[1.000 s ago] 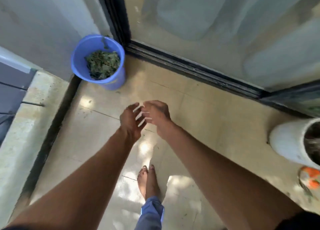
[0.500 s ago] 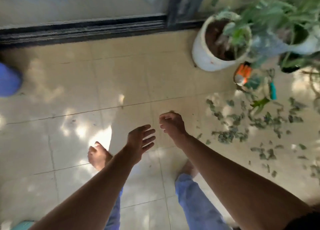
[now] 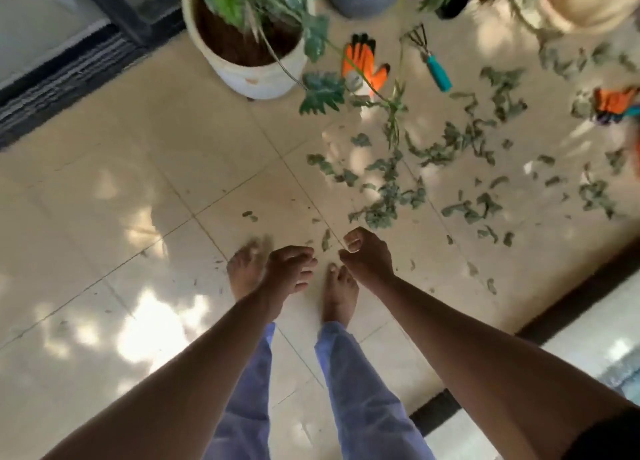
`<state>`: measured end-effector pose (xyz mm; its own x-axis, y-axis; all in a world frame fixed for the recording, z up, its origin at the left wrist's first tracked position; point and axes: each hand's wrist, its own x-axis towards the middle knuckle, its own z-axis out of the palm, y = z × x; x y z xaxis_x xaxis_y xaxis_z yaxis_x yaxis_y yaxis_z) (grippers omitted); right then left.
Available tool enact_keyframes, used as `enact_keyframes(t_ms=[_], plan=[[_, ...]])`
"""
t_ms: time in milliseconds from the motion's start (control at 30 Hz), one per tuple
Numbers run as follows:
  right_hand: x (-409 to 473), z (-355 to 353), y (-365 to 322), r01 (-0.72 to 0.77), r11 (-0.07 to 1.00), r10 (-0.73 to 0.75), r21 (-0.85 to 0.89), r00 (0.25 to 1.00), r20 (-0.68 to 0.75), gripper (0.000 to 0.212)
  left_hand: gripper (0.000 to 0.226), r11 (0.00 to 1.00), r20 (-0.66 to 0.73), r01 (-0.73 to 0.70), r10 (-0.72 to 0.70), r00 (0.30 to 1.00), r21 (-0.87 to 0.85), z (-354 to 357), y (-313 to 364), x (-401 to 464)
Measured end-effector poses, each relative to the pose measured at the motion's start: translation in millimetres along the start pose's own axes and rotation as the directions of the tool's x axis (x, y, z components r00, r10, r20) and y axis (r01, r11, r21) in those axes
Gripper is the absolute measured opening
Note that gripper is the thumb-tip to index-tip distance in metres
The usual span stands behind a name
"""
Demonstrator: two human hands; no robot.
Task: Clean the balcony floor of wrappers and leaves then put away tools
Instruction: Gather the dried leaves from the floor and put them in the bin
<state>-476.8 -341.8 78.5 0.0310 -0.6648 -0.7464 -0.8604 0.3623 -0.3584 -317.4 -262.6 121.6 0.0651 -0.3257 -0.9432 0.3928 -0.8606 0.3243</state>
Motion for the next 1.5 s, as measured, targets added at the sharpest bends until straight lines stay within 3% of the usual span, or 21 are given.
enact_keyframes(t_ms=[200, 267, 367, 467, 667, 900, 1067, 1167, 1233, 1300, 1400, 1500], plan=[[69.1, 64.0, 84.5, -0.078, 0.995, 0.076, -0.069, 0.996, -0.037, 0.054, 0.010, 0.989, 0.103, 0.120, -0.129, 0.986, 0.089, 0.9, -21.0, 104.7], [91.4, 88.3, 101.1, -0.092, 0.991, 0.086, -0.092, 0.994, -0.067, 0.067, 0.026, 0.982, 0.161, 0.163, -0.178, 0.971, 0.098, -9.5, -31.8, 134.8], [120.5, 117.1, 112.3, -0.085, 0.984, 0.067, -0.158, 0.991, -0.118, 0.089, 0.023, 0.962, -0.033, 0.065, -0.058, 0.998, 0.266, -20.4, -46.4, 172.3], [136.8, 140.6, 111.6, -0.010, 0.981, -0.013, -0.192, 0.993, -0.116, 0.101, 0.029, 0.943, -0.064, -0.002, 0.025, 0.998, 0.334, -35.9, -53.3, 199.1], [142.0, 176.4, 87.7, 0.200, 0.946, -0.232, -0.256, 0.967, -0.101, 0.092, 0.028, 0.954, -0.142, 0.064, -0.023, 0.990, 0.292, -65.3, -62.0, 221.1], [144.4, 197.3, 55.3, 0.279, 0.927, -0.321, -0.252, 0.937, -0.141, 0.054, 0.028, 0.975, -0.139, 0.080, -0.051, 0.989, 0.208, -74.4, -61.4, 221.8], [150.6, 202.6, 50.0, 0.485, 0.793, -0.512, -0.369, 0.858, 0.028, 0.033, 0.028, 0.984, -0.054, 0.141, -0.136, 0.989, 0.106, -72.3, -55.5, 228.5], [157.0, 199.3, 46.2, 0.491, 0.785, -0.502, -0.378, 0.861, 0.077, 0.028, 0.023, 0.985, -0.044, 0.163, -0.161, 0.986, 0.047, -66.3, -54.1, 233.9], [158.0, 192.6, 38.8, 0.457, 0.839, -0.467, -0.296, 0.883, 0.041, 0.024, 0.022, 0.987, -0.084, 0.158, -0.161, 0.983, -0.039, -64.0, -55.9, 237.0], [152.3, 184.6, 25.2, 0.448, 0.872, -0.455, -0.199, 0.890, 0.014, 0.020, 0.037, 0.962, -0.068, 0.179, -0.197, 0.978, -0.204, -61.2, -50.8, 235.1], [130.0, 174.3, -4.5, 0.503, 0.856, -0.502, -0.115, 0.864, 0.041, 0.020, 0.048, 0.890, -0.056, 0.193, -0.237, 0.970, -0.413, -61.8, -43.4, 235.8], [106.2, 175.1, -29.7, 0.529, 0.843, -0.528, -0.094, 0.848, 0.039, 0.022, 0.044, 0.836, 0.003, 0.166, -0.193, 0.981, -0.522, -64.6, -37.2, 231.0]])
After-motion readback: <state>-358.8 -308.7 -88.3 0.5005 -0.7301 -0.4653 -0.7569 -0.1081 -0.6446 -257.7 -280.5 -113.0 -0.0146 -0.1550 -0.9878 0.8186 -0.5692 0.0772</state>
